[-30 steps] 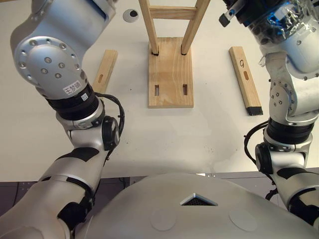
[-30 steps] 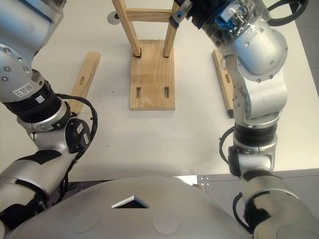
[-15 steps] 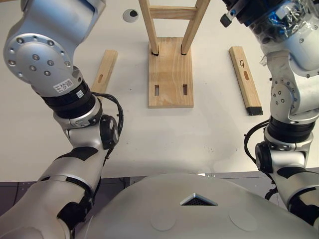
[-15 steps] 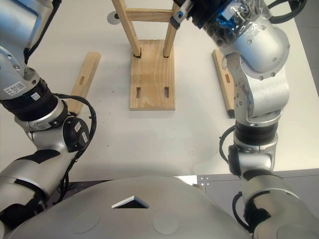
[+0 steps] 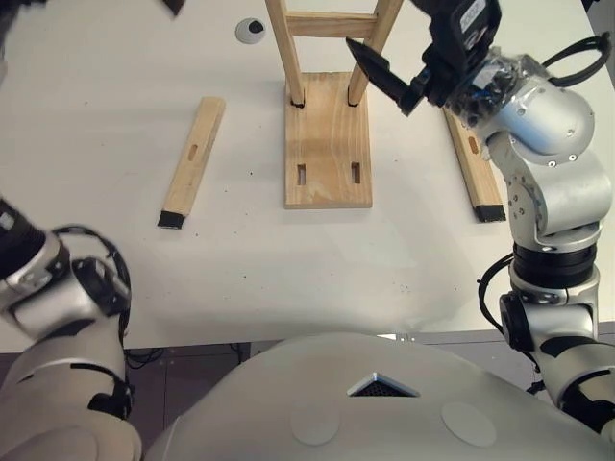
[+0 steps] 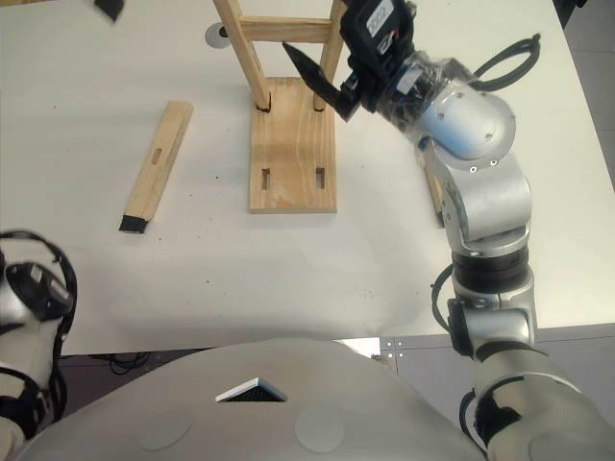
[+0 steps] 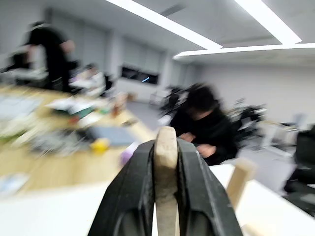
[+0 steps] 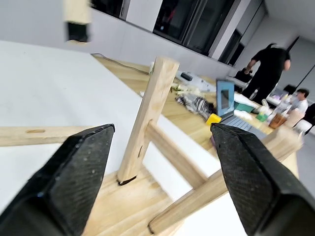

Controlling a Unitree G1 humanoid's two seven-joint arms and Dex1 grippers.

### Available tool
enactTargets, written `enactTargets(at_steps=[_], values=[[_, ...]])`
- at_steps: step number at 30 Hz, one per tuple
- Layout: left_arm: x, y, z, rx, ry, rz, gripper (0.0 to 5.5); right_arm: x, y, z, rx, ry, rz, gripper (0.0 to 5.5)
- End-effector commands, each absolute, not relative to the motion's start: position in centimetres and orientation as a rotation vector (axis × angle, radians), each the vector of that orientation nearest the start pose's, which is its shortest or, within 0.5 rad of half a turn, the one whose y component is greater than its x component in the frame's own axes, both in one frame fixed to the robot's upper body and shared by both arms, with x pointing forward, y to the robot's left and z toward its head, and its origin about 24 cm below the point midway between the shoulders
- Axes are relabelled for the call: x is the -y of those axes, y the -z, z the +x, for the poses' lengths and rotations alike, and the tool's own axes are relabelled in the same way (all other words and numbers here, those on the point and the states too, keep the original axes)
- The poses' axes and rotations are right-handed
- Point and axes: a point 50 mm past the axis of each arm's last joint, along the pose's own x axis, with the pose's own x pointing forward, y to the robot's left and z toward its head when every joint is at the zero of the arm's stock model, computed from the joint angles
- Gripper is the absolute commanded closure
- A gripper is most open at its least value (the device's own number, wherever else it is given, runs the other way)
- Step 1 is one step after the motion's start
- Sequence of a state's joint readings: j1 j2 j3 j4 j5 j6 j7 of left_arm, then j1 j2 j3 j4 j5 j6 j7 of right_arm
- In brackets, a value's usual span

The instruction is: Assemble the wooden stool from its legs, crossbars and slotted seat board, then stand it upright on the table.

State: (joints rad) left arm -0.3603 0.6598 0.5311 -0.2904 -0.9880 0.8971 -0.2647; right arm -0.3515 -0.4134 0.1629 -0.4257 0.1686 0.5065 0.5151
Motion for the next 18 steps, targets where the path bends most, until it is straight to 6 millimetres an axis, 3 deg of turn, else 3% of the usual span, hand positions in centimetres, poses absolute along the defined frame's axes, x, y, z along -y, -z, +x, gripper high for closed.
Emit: enactTargets(at_steps=[1,6,10,18], values=[[-26.7,-17.8,25.0,-0.022,0.381,-0.231,5.12,12.3,-16.1,26.9,0.094,-0.756,-0.400,1.91],[-28.3,-13.4,24.9,0.011,0.318,-0.333,5.12,12.8,-15.0,27.7,0.068,-0.751,-0.369,1.91],[-28.8,-12.4,24.8,0.053,0.310,-0.368,5.12,13.1,-14.5,28.0,0.059,-0.765,-0.364,1.91],[-29.3,-9.1,24.0,-0.031,0.292,-0.384,5.12,13.0,-13.7,28.4,0.048,-0.779,-0.383,1.91]])
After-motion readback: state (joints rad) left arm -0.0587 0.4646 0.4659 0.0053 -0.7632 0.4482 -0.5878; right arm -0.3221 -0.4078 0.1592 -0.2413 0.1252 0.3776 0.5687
